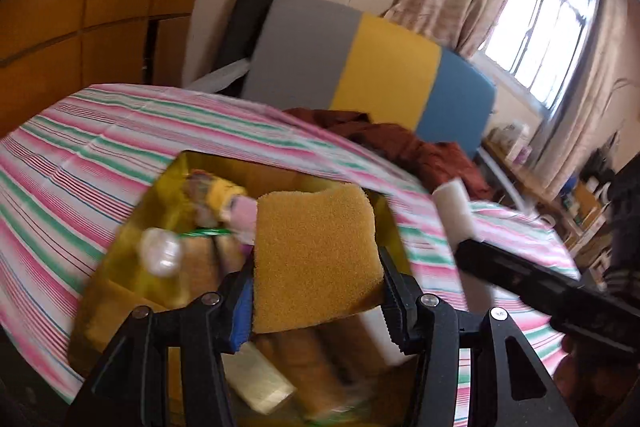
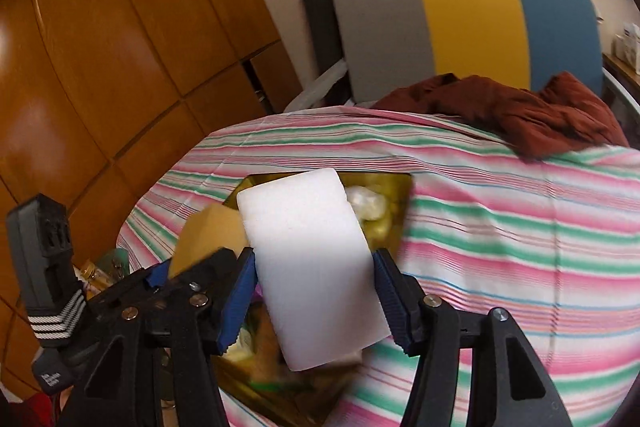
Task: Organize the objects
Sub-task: 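Carry the yellow sponge and white eraser block over the gold tray, then open both tools to release the sponge and eraser into the tray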
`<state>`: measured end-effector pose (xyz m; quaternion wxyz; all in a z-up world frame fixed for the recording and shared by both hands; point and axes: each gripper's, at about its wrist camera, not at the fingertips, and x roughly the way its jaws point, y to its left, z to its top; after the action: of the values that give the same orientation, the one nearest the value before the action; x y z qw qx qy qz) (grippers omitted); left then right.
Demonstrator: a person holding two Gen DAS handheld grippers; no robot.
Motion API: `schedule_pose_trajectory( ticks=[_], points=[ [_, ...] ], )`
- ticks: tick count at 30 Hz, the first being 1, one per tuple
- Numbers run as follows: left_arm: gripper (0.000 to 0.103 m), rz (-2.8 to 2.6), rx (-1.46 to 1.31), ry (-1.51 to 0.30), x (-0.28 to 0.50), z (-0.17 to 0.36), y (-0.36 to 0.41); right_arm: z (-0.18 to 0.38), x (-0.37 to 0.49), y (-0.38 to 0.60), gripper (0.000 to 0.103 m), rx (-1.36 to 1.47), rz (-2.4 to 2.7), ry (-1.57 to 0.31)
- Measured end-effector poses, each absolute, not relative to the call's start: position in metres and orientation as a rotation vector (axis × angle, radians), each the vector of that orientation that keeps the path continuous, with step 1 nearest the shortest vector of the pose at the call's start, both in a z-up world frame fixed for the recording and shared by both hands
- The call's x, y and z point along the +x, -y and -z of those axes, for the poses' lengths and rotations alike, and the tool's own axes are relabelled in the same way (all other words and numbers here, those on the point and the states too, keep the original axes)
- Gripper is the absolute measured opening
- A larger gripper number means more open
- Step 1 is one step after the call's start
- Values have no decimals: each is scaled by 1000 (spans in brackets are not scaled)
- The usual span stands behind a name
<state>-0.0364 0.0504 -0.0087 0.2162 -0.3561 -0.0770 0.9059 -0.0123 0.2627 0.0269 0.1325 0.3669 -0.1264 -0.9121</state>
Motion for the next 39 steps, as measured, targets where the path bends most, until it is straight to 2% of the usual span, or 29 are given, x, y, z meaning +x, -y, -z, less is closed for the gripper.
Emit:
schedule_pose_trajectory(
  ticks=[5, 12, 15, 16, 17, 18, 23, 26, 33, 39],
  points=[
    [54, -2524, -1083, 177, -72, 27, -38, -21, -42, -234, 60, 1121, 2637, 355],
    [55, -2526, -1230, 91, -107, 52, -36, 8, -79, -232, 64, 1221, 2582, 623],
    [74, -2529, -1260, 122, -110, 54, -34, 13, -85, -236, 70, 1236, 2563, 693],
    [85, -2537, -1263, 143, -109, 53, -31, 13, -85, -237, 72, 1223, 2562, 695],
    [92, -2544, -1258, 158, -107, 52, -29, 11, -83, -237, 75, 1210, 2572, 688],
    [93, -2547, -1246, 170, -104, 50, -27, 10, -80, -238, 79, 1196, 2588, 673],
    [101, -2575, -1313, 240, -91, 46, -17, 1, -61, -241, 80, 1149, 2591, 636],
    [103, -2605, -1313, 286, -78, 40, -8, -7, -41, -235, 80, 1126, 2669, 506],
    [103, -2739, -1283, 97, -42, 13, -5, -15, -6, -223, 80, 1180, 2857, 172],
    [103, -2785, -1252, 10, -20, -8, 0, -23, 9, -217, 80, 1212, 2865, 123]
  ],
)
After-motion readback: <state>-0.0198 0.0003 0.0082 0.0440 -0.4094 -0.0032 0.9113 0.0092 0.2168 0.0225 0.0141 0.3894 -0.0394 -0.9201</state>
